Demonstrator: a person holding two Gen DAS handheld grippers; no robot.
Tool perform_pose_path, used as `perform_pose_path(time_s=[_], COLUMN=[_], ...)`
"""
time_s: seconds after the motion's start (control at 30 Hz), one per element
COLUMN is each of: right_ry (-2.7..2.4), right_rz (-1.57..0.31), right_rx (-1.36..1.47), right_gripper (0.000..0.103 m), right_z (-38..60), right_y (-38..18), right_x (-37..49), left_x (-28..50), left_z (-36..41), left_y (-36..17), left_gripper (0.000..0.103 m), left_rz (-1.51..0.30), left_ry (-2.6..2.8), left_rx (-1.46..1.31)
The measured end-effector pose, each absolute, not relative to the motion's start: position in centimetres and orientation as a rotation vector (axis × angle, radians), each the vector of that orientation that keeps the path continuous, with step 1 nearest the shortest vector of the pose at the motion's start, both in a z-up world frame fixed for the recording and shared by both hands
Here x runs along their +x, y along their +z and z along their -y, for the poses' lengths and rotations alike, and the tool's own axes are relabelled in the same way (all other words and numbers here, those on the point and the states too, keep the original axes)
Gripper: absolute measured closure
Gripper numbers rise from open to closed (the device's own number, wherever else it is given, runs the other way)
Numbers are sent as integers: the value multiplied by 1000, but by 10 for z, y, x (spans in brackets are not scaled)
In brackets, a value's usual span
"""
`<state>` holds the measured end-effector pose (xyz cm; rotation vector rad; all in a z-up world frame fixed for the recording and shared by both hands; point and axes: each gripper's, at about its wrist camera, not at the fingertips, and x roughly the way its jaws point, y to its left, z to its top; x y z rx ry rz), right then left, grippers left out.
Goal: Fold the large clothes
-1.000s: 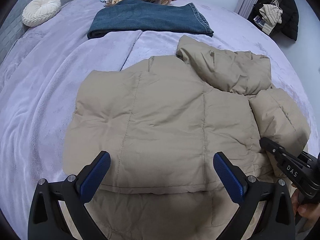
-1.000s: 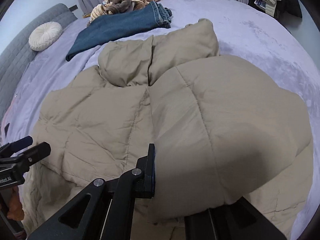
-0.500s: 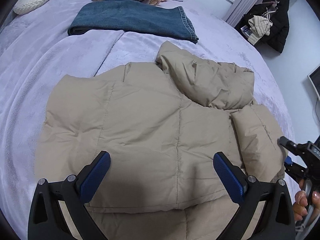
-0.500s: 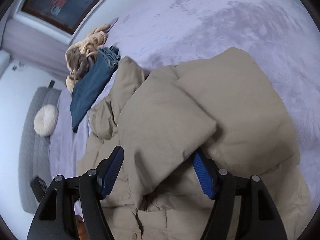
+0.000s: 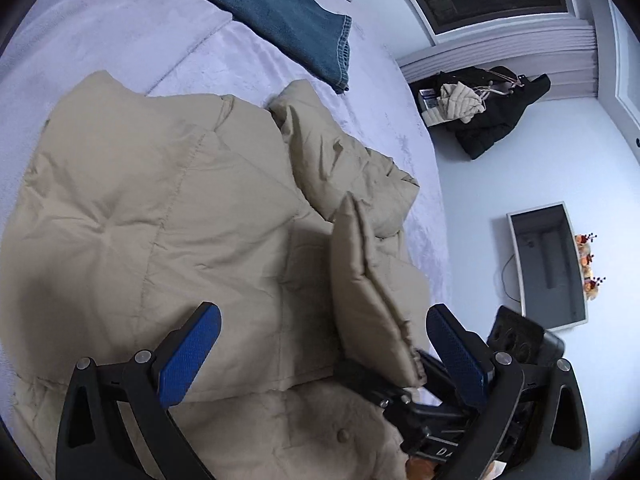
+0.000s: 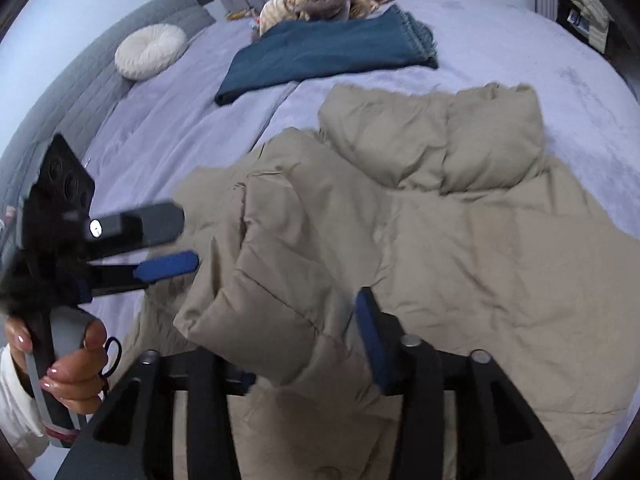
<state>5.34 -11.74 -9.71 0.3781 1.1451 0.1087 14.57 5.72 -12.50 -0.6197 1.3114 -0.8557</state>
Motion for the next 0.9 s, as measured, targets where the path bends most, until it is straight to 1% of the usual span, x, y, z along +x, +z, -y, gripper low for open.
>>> perform_pose_path(time_s=[0.07, 0.13, 0.17, 0.27, 0.37, 0.5, 0.53, 0.57, 0.6, 0.63, 0.67, 0.77, 0.83, 0.9], right_ry=[114, 83, 50, -75, -210, -315, -335, -348, -355, -364, -372, -315, -280, -270], right_rz=[-1159, -1158, -1153, -1131, -1036, -867, -826, -795, -775, -772, -779, -778, -810, -873], right_rx=[460, 558, 630, 841, 1070, 1289, 1336, 1373, 1391, 1391, 1369, 1265, 1182, 1121], right_gripper=[40, 33, 32, 31, 31, 31, 31, 32, 43, 79, 94, 96, 96, 96], right_z=[128, 152, 171, 224, 278, 319, 326, 333, 338, 342, 345, 344, 343, 342], right_y=[-101, -105, -109, -126, -141, -156, -160, -162, -163, -161, -158, -138, -128, -134], right_x=[39, 18, 3, -42, -88, -119, -121, -122, -120, -117, -111, -93, -88, -82], left_x=[145, 146, 146, 147, 148, 147, 145, 144, 144, 142, 141, 139, 142, 144], left_z=[-50, -42, -39, -32, -25, -1, 5, 11, 18, 23, 25, 12, -1, -7], left_y=[-126, -129, -130, -132, -131, -142, -143, -142, -142, -139, -133, -119, -124, -139], left_gripper=[0, 0, 0, 0, 0, 1, 15, 48, 67, 91, 91, 91, 91, 91], left_rz=[-1320, -1331, -1339, -1342, -1335, -1378, -1373, -1369, -1372, -1366, -1338, -1234, -1234, -1261], left_ry=[-874, -877, -874, -900, -906, -839, -826, -822, -813, -797, -784, -755, -713, -681], left_rx=[-625, -615, -609, -643, -628, -461, -426, -387, -334, -291, -268, -230, -205, -168])
